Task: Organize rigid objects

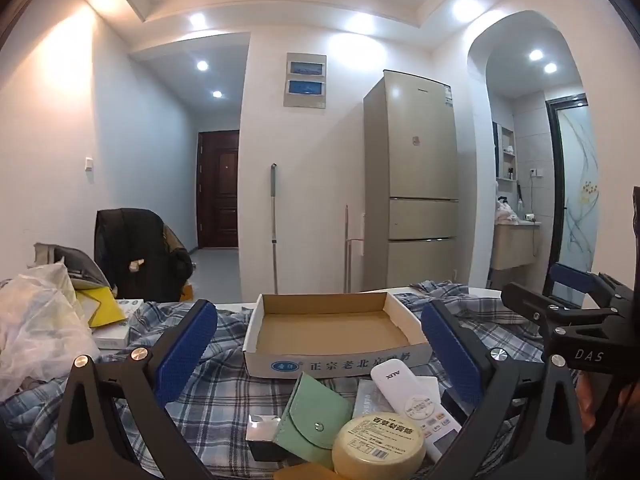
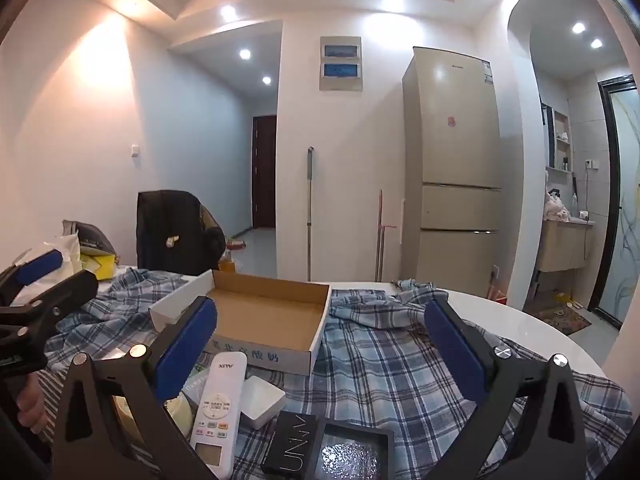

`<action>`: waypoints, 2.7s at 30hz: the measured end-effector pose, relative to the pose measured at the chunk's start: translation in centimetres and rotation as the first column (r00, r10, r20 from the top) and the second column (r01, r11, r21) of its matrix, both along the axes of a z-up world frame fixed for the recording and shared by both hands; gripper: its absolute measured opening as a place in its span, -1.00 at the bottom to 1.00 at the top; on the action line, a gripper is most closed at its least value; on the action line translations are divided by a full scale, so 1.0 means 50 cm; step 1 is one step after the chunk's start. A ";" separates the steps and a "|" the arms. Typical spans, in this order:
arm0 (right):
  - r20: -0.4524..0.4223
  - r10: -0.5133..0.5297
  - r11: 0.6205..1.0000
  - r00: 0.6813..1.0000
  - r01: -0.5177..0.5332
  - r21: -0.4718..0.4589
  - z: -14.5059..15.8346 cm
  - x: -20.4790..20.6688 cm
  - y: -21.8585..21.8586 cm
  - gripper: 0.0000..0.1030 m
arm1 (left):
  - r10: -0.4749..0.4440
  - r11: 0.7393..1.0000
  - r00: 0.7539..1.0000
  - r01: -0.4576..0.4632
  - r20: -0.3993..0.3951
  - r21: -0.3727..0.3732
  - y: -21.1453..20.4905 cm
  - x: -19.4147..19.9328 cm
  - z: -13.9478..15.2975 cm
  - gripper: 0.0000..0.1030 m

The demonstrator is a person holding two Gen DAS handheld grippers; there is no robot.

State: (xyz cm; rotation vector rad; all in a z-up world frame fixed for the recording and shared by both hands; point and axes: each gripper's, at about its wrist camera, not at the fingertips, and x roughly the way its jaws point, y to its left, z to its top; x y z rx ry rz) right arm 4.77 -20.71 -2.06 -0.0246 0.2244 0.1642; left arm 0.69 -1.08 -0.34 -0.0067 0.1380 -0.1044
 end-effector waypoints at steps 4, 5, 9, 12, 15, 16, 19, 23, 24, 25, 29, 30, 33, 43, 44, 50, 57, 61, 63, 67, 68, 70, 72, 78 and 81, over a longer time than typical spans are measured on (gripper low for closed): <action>0.008 -0.004 1.000 1.000 0.005 -0.022 0.004 -0.007 0.008 1.00 | 0.009 1.000 1.000 -0.009 0.000 -0.001 0.003 0.003 -0.001 1.00; 0.012 -0.015 0.999 1.000 0.015 -0.029 0.004 -0.010 0.010 1.00 | 0.019 1.000 1.000 -0.019 -0.009 -0.003 0.005 0.007 -0.003 1.00; 0.028 -0.030 0.999 0.999 0.031 -0.036 0.003 -0.014 0.013 1.00 | 0.041 0.999 0.997 -0.043 -0.067 -0.029 0.020 0.029 -0.008 1.00; 0.033 -0.029 0.999 0.999 0.030 -0.042 0.004 -0.016 0.016 1.00 | 0.051 0.997 0.997 -0.055 -0.057 -0.060 0.034 0.024 -0.010 1.00; 0.032 -0.025 0.999 0.999 0.027 -0.036 0.004 -0.015 0.013 1.00 | 0.067 0.995 0.998 -0.068 -0.022 -0.067 0.038 0.008 -0.010 1.00; 0.037 -0.025 0.999 0.999 0.026 -0.030 0.004 -0.017 0.010 1.00 | 0.096 0.993 0.995 -0.098 -0.022 -0.060 0.036 0.007 -0.008 1.00; 0.038 -0.019 1.000 0.999 0.020 -0.015 0.006 -0.017 0.005 1.00 | 0.125 0.990 0.991 -0.128 -0.043 -0.058 0.042 0.016 -0.008 1.00; 0.019 -0.004 1.000 1.000 0.004 -0.017 0.003 -0.009 0.008 1.00 | 0.100 0.991 0.993 -0.105 -0.071 -0.078 0.050 0.028 -0.014 1.00; 0.016 -0.009 1.000 1.000 0.009 -0.021 0.003 -0.008 0.010 1.00 | 0.085 0.992 0.993 -0.091 -0.076 -0.085 0.051 0.029 -0.016 1.00; 0.016 -0.015 1.000 1.000 0.015 -0.023 0.003 -0.010 0.010 1.00 | 0.059 0.993 0.995 -0.067 -0.083 -0.095 0.052 0.032 -0.019 1.00; 0.021 -0.011 1.000 1.000 0.011 -0.007 0.004 -0.012 0.003 1.00 | 0.048 0.994 0.996 -0.055 -0.075 -0.090 0.052 0.031 -0.019 1.00; 0.021 -0.011 1.000 1.000 0.012 -0.006 0.003 -0.012 0.003 1.00 | 0.046 0.995 0.997 -0.052 -0.069 -0.082 0.051 0.030 -0.019 1.00; 0.025 -0.010 1.000 1.000 0.010 -0.011 0.004 -0.012 0.002 1.00 | 0.027 0.998 0.996 -0.032 -0.082 -0.053 0.038 0.035 -0.023 1.00; -0.017 0.056 0.998 0.998 -0.056 -0.016 -0.002 -0.004 0.009 1.00 | 0.075 0.995 0.995 -0.079 -0.071 -0.059 0.043 0.023 -0.027 1.00; -0.014 0.060 0.998 0.998 -0.060 -0.014 -0.002 -0.006 0.009 1.00 | 0.075 0.995 0.995 -0.079 -0.071 -0.058 0.043 0.024 -0.026 1.00; -0.025 0.055 0.998 0.998 -0.055 -0.001 -0.003 -0.003 0.006 1.00 | 0.068 0.996 0.996 -0.070 -0.057 -0.052 0.035 0.016 -0.023 1.00; -0.021 0.046 0.999 0.999 -0.046 0.003 -0.002 -0.004 0.004 1.00 | 0.070 0.996 0.996 -0.073 -0.053 -0.048 0.032 0.013 -0.021 1.00; -0.017 0.036 0.999 0.999 -0.036 0.002 -0.001 -0.005 0.004 1.00 | 0.077 0.996 0.996 -0.080 -0.054 -0.049 0.033 0.013 -0.020 1.00; -0.019 0.027 1.000 0.999 -0.027 0.001 -0.001 -0.004 0.003 1.00 | 0.094 0.994 0.994 -0.096 -0.059 -0.042 0.031 0.014 -0.019 1.00; -0.038 0.016 1.000 0.999 -0.016 0.002 -0.003 0.004 0.001 1.00 | 0.094 0.994 0.993 -0.098 -0.068 -0.044 0.031 0.015 -0.019 1.00; -0.040 0.015 1.000 0.999 -0.015 0.006 -0.003 0.004 -0.001 1.00 | 0.095 0.994 0.993 -0.098 -0.070 -0.046 0.032 0.016 -0.019 1.00; -0.033 0.001 1.000 0.999 -0.001 0.000 -0.003 0.001 -0.001 1.00 | 0.095 0.994 0.993 -0.099 -0.076 -0.049 0.033 0.018 -0.018 1.00; -0.018 0.002 1.000 1.000 -0.003 -0.014 -0.002 -0.005 0.004 1.00 | 0.095 0.994 0.992 -0.099 -0.079 -0.052 0.035 0.019 -0.019 1.00; -0.024 0.004 1.000 1.000 -0.004 -0.015 0.000 -0.002 0.004 1.00 | 0.097 0.993 0.992 -0.102 -0.084 -0.054 0.035 0.019 -0.018 1.00; -0.023 -0.025 0.999 0.999 0.024 -0.022 0.000 -0.003 0.003 1.00 | 0.099 0.994 0.993 -0.102 -0.065 -0.050 0.033 0.015 -0.017 1.00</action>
